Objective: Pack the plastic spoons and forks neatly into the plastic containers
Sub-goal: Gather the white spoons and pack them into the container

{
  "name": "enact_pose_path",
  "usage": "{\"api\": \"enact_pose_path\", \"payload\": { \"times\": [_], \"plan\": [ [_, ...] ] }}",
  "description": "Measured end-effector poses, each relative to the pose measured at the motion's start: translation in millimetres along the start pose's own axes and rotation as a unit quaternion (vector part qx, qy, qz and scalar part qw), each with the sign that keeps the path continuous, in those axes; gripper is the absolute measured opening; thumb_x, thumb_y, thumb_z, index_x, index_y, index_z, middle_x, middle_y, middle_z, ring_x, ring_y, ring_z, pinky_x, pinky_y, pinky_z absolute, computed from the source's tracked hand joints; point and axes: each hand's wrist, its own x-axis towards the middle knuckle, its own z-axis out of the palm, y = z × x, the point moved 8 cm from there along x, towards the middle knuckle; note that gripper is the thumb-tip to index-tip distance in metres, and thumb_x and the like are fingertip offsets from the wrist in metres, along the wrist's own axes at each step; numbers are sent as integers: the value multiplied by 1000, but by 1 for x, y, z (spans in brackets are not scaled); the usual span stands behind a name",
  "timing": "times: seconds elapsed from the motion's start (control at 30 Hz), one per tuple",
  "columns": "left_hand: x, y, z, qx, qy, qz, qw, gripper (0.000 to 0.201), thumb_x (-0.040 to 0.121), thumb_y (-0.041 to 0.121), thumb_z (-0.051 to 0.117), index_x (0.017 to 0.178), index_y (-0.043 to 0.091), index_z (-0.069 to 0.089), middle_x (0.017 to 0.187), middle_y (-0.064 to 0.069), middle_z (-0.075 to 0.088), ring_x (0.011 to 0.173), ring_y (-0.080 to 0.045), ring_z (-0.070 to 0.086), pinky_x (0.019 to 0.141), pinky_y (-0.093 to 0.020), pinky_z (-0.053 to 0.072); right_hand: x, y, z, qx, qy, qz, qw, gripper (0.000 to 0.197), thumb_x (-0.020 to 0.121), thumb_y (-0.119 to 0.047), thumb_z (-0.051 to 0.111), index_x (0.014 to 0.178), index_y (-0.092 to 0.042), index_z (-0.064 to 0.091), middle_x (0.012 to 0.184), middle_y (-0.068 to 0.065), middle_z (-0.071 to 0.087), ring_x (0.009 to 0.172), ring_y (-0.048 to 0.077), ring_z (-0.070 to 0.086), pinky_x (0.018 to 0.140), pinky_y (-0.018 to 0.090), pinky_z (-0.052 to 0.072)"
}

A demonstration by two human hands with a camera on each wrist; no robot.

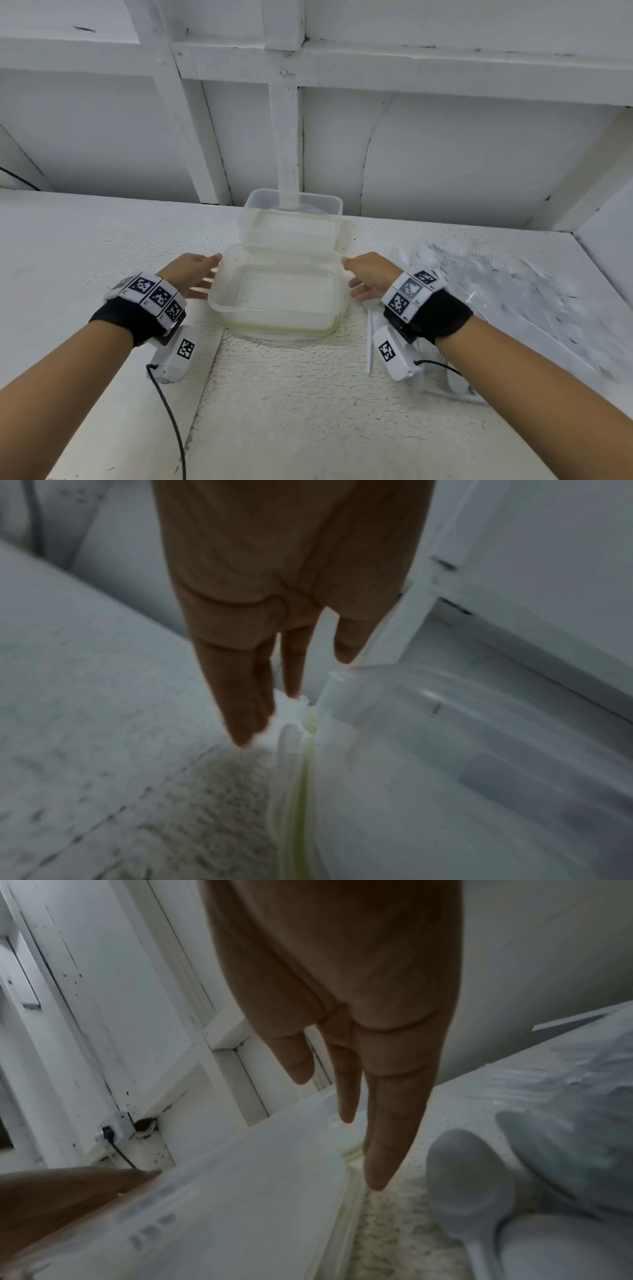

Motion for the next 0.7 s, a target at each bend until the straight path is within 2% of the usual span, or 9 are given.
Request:
{"api": "enact_pose_path", "payload": {
  "times": [0.07,0.17,0.2,0.27,0.33,0.43,0.5,0.57,0.7],
  "plan": [
    [-9,21,-9,128,82,89,984,39,98,29,44,122,0,54,117,-16,58,104,-30,55,89,-38,46,-12,3,-16,13,25,-19,999,40,97,-30,47,125,-1,50,100,14,57,87,25,60,85,37,54],
    [-56,69,-4,148,196,268,932,23,96,20,46,108,5,59,106,-10,62,91,-20,55,78,-27,38,-37,12,-40,12,50,-65,997,27,97,-25,47,112,-5,58,97,12,58,85,21,58,78,31,52],
    [-75,81,6,121,189,316,922,16,95,17,47,100,8,60,96,-7,63,82,-14,55,74,-25,39,-46,18,-46,7,57,-71,996,23,97,-24,47,108,-8,59,97,10,60,85,20,58,75,29,52],
    [-105,99,42,59,99,372,921,10,94,11,49,91,14,58,77,-1,62,64,-3,56,61,-17,46,-60,31,-55,-3,69,-77,995,16,97,-22,46,101,-14,59,93,5,61,83,17,59,75,29,53],
    [-124,103,94,33,-34,365,930,14,94,6,49,86,15,57,71,0,60,57,-2,57,56,-15,50,-68,45,-62,-3,75,-80,994,15,97,-20,46,99,-15,60,91,2,61,79,15,59,73,28,52],
    [-136,90,183,70,-185,308,931,12,94,8,47,94,14,58,82,-1,62,72,-12,60,70,-27,55,-77,63,-71,18,85,-85,993,16,96,-20,46,101,-16,61,94,5,64,81,15,62,71,27,52],
    [-129,75,226,128,-194,262,937,21,95,14,46,114,11,56,110,-6,60,92,-18,59,83,-29,48,-82,74,-77,40,96,-83,991,15,96,-21,47,97,-17,62,92,5,65,80,16,63,69,26,51],
    [-117,60,251,168,-167,191,953,36,95,15,42,131,9,44,132,-12,44,112,-25,52,93,-29,41,-87,83,-82,58,99,-85,990,15,96,-21,47,94,-17,62,86,4,65,76,15,61,66,25,50],
    [-98,49,262,225,-84,104,965,43,94,11,42,134,1,31,136,-20,33,121,-35,43,100,-38,35,-94,95,-89,44,97,-100,989,16,96,-19,47,94,-16,62,85,4,64,74,15,61,64,25,49]
  ]
}}
